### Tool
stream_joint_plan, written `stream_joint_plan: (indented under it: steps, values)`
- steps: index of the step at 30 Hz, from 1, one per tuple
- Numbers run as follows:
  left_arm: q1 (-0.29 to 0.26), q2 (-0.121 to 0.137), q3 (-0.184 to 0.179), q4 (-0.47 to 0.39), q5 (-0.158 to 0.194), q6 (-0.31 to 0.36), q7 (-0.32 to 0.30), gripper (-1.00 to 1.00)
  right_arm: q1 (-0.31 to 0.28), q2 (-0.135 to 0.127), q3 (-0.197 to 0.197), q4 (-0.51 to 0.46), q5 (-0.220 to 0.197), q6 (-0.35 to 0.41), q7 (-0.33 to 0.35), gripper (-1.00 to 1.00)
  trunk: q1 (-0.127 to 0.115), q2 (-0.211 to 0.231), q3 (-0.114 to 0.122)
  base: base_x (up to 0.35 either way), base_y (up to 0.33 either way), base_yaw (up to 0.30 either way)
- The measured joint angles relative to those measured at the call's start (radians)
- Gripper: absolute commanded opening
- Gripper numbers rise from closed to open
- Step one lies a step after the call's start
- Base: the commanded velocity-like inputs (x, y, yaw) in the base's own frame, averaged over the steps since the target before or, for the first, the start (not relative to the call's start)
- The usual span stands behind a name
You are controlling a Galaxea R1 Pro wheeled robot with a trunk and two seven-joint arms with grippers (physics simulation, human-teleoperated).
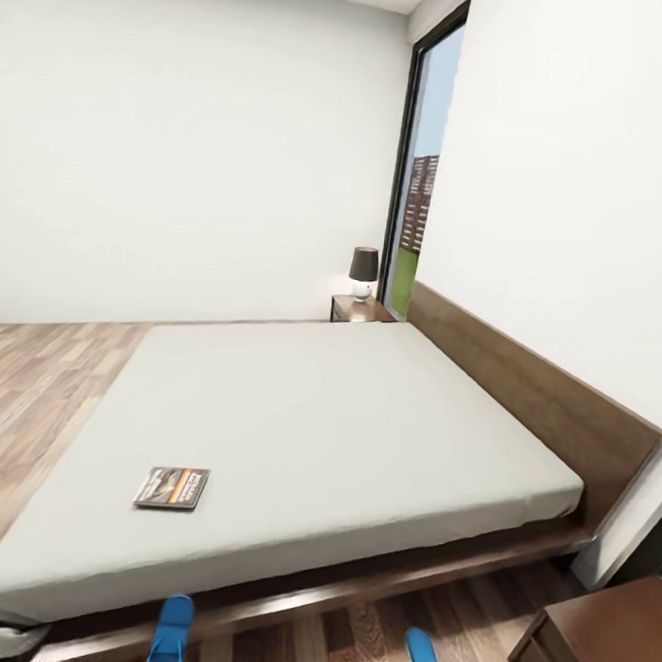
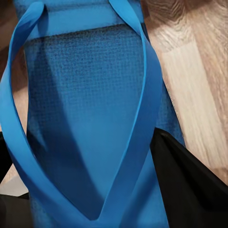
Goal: In the bedroom, move the book from the bed onto either nightstand, and place the two sandals side by side next to the bed.
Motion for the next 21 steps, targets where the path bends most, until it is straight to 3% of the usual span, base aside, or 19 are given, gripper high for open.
stream_joint_plan:
  steps: [21]
  values:
    - [0.0, 0.0, -0.001, 0.0, 0.0, 0.001, 0.0, -1.0, 0.0, 0.0, 0.0, 0.0, 0.0, 0.0, 0.0, -1.0, 0.0, 0.0, 0.0, 0.0, 0.0, 0.291]
